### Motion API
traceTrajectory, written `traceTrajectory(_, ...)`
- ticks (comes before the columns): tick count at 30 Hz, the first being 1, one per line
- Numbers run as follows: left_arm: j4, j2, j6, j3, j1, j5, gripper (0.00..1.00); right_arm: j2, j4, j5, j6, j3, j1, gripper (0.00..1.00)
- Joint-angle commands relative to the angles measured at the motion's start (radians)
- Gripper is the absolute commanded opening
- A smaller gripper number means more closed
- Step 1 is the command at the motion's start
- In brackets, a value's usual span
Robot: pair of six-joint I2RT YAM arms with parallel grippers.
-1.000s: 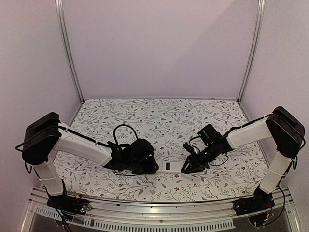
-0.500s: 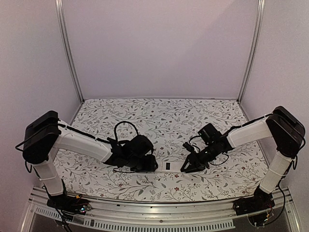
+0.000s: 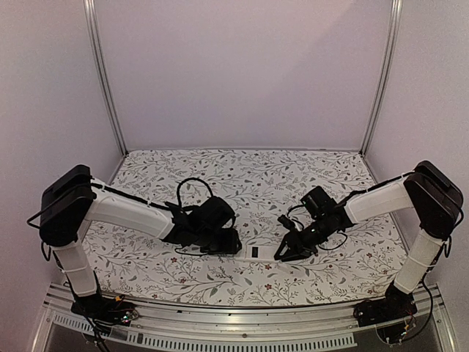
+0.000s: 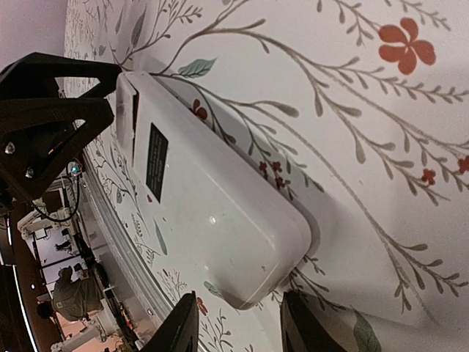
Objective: Load the batteries into the remote control
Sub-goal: Load the battery cover onto the remote control without the battery cover.
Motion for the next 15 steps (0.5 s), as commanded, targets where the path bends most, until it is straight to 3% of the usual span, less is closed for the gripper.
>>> traceTrajectory(1,-0.017,0.031,0.02,0.017,0.01,0.019,0.45,-0.009,-0.027,0.037,-0.01,0.02,-0.01,0.38)
traceTrajectory(15,-0.039,0.064,0.026,-0.033,-0.019,0.048,0.34,-0.188,-0.07,0.103,0.028,0.054,-0.013,0.28)
